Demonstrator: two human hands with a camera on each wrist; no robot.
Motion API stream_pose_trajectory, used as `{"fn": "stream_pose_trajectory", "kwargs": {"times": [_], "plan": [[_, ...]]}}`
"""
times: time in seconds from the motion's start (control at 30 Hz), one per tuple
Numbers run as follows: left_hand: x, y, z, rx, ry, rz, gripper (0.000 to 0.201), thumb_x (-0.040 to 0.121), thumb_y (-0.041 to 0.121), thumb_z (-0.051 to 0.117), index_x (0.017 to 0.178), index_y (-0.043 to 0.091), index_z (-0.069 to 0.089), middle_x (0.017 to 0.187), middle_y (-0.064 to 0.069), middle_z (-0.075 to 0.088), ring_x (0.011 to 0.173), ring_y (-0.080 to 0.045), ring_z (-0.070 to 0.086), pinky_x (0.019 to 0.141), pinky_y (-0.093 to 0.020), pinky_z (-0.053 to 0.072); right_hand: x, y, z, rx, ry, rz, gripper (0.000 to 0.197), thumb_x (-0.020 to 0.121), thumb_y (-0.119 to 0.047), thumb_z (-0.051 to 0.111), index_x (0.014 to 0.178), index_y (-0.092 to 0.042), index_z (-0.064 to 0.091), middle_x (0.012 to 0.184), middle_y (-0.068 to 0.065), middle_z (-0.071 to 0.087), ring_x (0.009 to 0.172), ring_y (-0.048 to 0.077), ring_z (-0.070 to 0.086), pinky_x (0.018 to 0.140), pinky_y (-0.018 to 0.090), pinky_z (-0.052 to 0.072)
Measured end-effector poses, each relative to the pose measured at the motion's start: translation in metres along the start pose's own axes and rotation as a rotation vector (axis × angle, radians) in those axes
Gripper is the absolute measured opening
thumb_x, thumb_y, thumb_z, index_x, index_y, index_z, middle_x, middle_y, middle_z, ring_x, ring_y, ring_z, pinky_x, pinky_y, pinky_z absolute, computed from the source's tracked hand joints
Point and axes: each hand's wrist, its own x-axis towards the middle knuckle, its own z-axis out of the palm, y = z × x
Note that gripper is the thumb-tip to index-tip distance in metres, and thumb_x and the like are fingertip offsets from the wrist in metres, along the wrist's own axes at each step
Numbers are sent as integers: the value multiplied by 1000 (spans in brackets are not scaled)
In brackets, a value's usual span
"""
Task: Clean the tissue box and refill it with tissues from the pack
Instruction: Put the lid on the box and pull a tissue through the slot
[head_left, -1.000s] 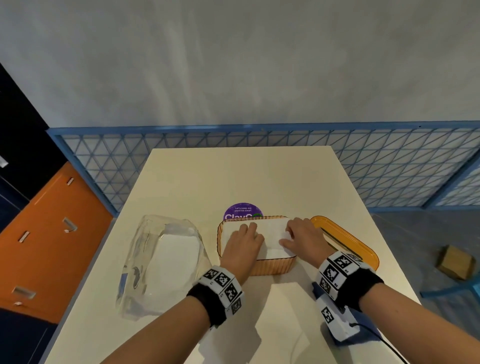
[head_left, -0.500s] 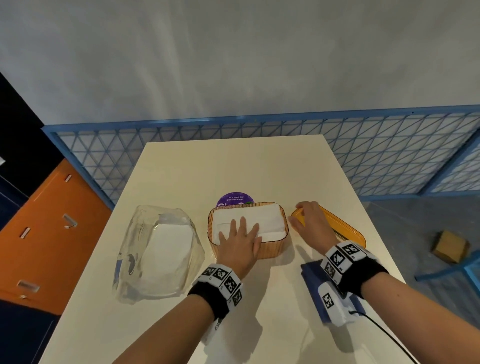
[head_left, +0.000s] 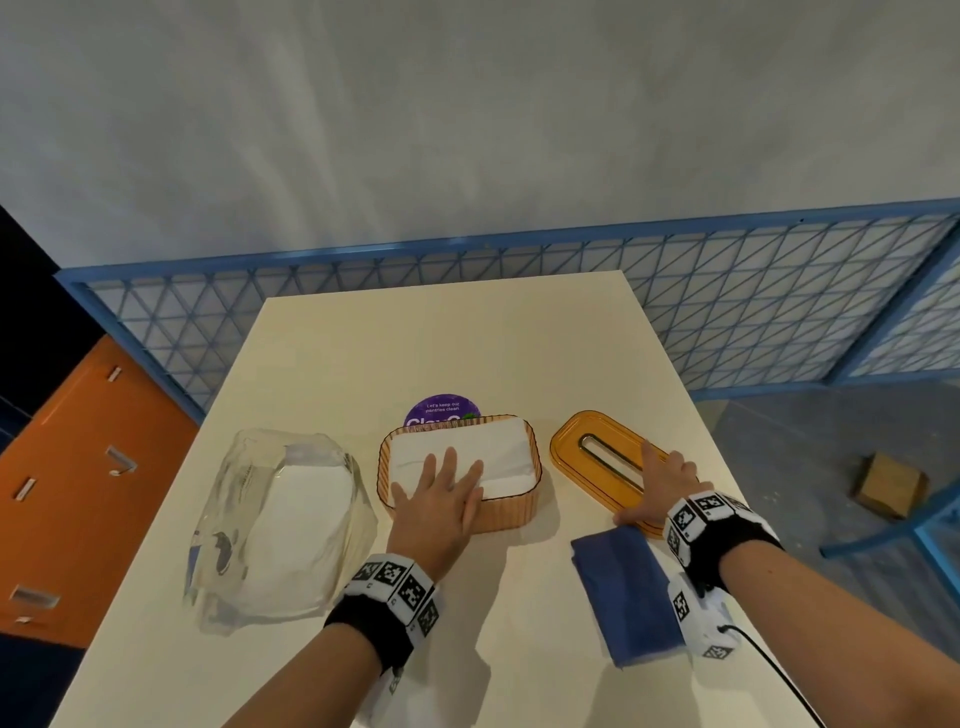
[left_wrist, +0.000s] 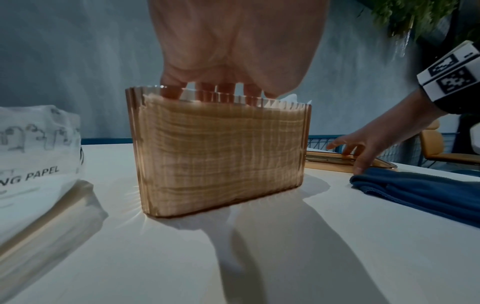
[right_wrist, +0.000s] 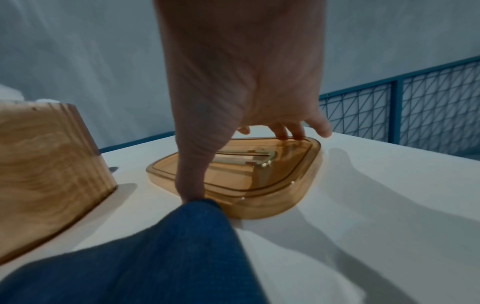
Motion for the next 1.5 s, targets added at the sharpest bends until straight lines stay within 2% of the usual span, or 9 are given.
{"fn": "stream_pose_trajectory", "kwargs": {"times": [0.1, 0.23, 0.3, 0.73, 0.9, 1.0, 1.13, 1.3, 1.5], "plan": [[0, 1, 3, 43, 15, -6, 48, 101, 43, 10, 148, 37, 14, 160, 0, 6, 148, -25, 6, 113, -58, 20, 0, -1, 0, -1, 17, -41, 123, 61, -59, 75, 148, -21, -4, 143, 17, 26, 133, 35, 30, 103, 51, 40], [-6, 6, 4, 121, 14, -73, 64, 99, 43, 0, 126, 34, 58, 132, -14, 58, 117, -44, 56, 85, -63, 48, -5, -3, -12, 127, 34, -56, 123, 62, -56, 76, 148, -22, -5, 141, 18, 26, 131, 35, 28, 102, 49, 39], [-8, 6, 12, 133, 57, -69, 64, 100, 41, 2, 119, 33, 63, 122, -16, 64, 105, -47, 61, 82, -66, 45, -8, -6, -26, 236, 52, -99, 122, 64, -52, 77, 148, -23, -7, 141, 19, 24, 132, 36, 25, 104, 48, 35], [-10, -7, 14, 109, 131, -108, 66, 98, 42, 7, 120, 23, 65, 122, -8, 66, 107, -35, 65, 106, -65, 2, -51, -76, -76, 283, -70, -649, 122, 65, -36, 81, 148, -32, -9, 148, 11, 20, 137, 32, 19, 112, 48, 26], [-16, -9, 12, 127, 106, -127, 77, 84, 45, -13, 147, 30, 28, 155, -2, 29, 142, -31, 30, 103, -65, -16, -50, -91, -78, 171, -87, -643, 123, 65, -37, 81, 148, -31, -9, 145, 13, 24, 135, 33, 22, 111, 50, 28], [-21, -11, 6, 104, 51, -149, 58, 90, 43, 17, 120, 29, 64, 123, -1, 66, 118, -30, 60, 104, -66, 5, -52, -99, -78, 101, -92, -660, 121, 67, -37, 80, 148, -30, -10, 144, 13, 23, 135, 32, 21, 110, 49, 29], [-20, -19, 7, 0, 214, -68, 45, 88, 35, 31, 103, 26, 72, 101, 6, 74, 107, -19, 67, 97, -66, 32, -52, -112, -76, -36, -47, -701, 122, 66, -42, 79, 148, -27, -10, 145, 13, 21, 133, 31, 22, 110, 46, 29], [-26, -48, 14, -191, 335, -44, 53, 92, 30, 15, 119, 29, 60, 129, 11, 56, 119, -5, 55, 102, -62, 30, -47, -122, -67, -118, 13, -703, 124, 63, -47, 80, 148, -27, -8, 145, 10, 21, 134, 30, 23, 111, 47, 29], [-20, -66, 15, -516, 538, -174, 55, 93, 41, 20, 109, 8, 60, 147, -11, 37, 135, -27, 35, 107, -48, 31, -40, -126, -64, -181, 10, -728, 125, 62, -48, 80, 149, -25, -8, 147, 8, 18, 135, 28, 21, 112, 48, 27]]}}
